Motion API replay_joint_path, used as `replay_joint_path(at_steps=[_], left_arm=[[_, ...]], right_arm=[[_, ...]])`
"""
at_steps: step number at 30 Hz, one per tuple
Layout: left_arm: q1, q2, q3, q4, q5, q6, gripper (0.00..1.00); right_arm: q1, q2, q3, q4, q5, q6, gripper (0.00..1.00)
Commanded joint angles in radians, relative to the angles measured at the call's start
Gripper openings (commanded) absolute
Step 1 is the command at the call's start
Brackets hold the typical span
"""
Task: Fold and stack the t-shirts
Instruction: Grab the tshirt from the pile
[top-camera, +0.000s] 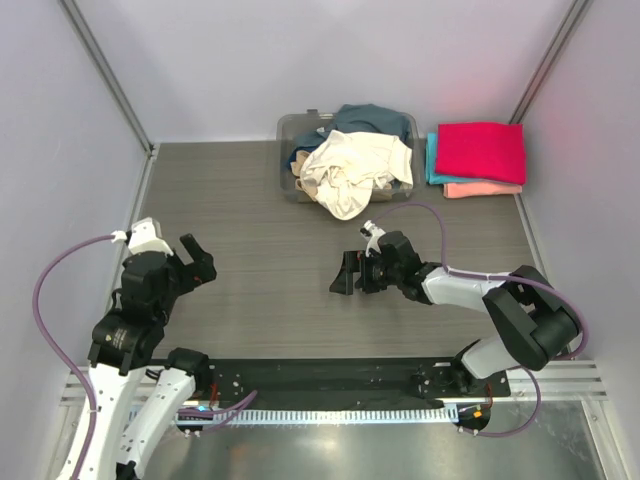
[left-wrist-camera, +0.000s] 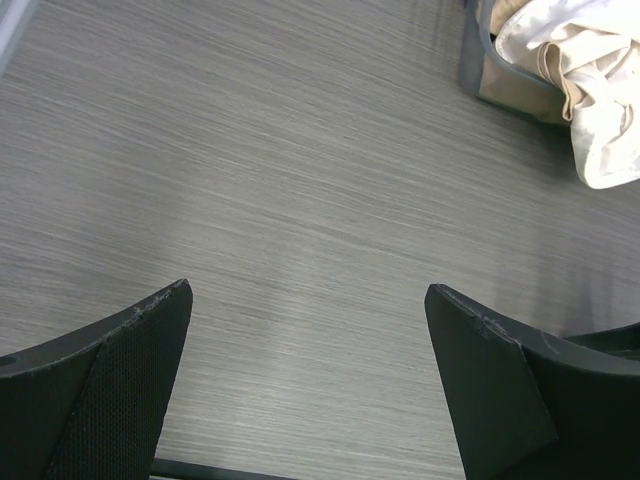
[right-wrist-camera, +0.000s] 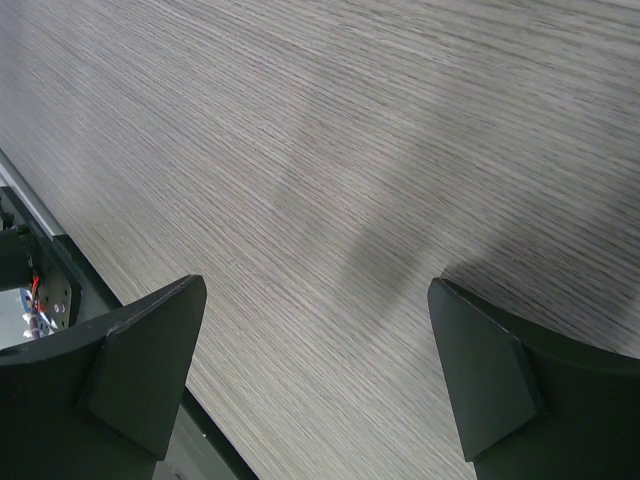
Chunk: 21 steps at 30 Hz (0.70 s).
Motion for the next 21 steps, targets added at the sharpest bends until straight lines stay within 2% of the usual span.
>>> replay_joint_path(at_steps=[1,6,9,10,13,16,18,21], left_arm=[[0.001,-0.020,-0.001,0.034,-0.016,0.016,1.00],[0.003,-0.020,-0.014,0.048,0.010,0.020,1.00],[0.001,-0.014,-0.015,0.045,0.007,0.020,1.00],[0.003,-0.014,-0.017,0.046,0.010,0.020,1.00],[0.001,-0.022,-0.021,0.052,0.013,0.020,1.00],[0.001,-0.020,-0.026,0.057,0.015,0.025,1.00],[0.001,-0.011,-0.026,0.057,0.016,0.027,1.00],[0.001,-0.010,-0.023,0.055,0.019,0.028,1.00]], right_arm=[[-0.005,0.009,0.002,-0.044,0.016,-0.011,1.00],[-0.005,-0.054,-0.026,-0.027,0.022,-0.008,1.00],[-0.003,-0.172,-0.050,-0.024,0.045,-0.012,1.00],[-0.003,-0.216,-0.050,-0.033,0.070,-0.023,1.00],[-0.011,-0.368,0.008,-0.115,0.269,-0.089,1.00],[-0.086,-0.412,0.109,-0.203,0.442,-0.133,1.00],[-0.208,-0.386,0.158,-0.244,0.431,-0.143,1.00],[-0.314,-0.294,0.252,-0.269,0.375,-0.130,1.00]])
